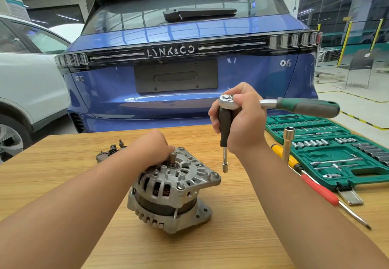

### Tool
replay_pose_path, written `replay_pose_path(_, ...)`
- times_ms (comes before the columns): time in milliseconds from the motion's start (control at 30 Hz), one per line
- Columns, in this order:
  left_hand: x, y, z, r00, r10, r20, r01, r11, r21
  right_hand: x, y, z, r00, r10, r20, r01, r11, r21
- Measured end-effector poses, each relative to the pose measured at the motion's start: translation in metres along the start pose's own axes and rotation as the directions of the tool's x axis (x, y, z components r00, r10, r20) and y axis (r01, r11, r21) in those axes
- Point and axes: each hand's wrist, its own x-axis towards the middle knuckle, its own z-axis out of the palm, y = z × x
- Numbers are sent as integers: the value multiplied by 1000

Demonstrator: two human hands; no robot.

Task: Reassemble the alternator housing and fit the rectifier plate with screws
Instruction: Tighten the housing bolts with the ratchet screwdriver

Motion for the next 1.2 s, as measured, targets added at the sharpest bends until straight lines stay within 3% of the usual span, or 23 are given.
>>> replay_pose_path(200, -1, 5, 1, 998, -11, 58, 1, 983, 181, 1, -1, -1, 998, 33, -58, -31, 999, 34)
replay_pose_path(333, 1, 2, 3, 999, 28, 36, -33, 987, 156, 3, -6, 2, 996, 1, -88, 12, 989, 146)
replay_pose_path(533, 2, 1, 5, 981, 195, 25, -196, 971, 136, 0, -15, 4, 995, -17, -101, 51, 935, 350)
replay_pose_path(833, 3, 2, 6, 968, 250, 28, -252, 962, 103, 2, -17, 4, 982, 169, -90, -118, 905, 408)
replay_pose_path(1200, 1, 3, 5, 969, 248, 24, -249, 963, 105, 9, -8, -7, 961, 271, -49, -224, 873, 433)
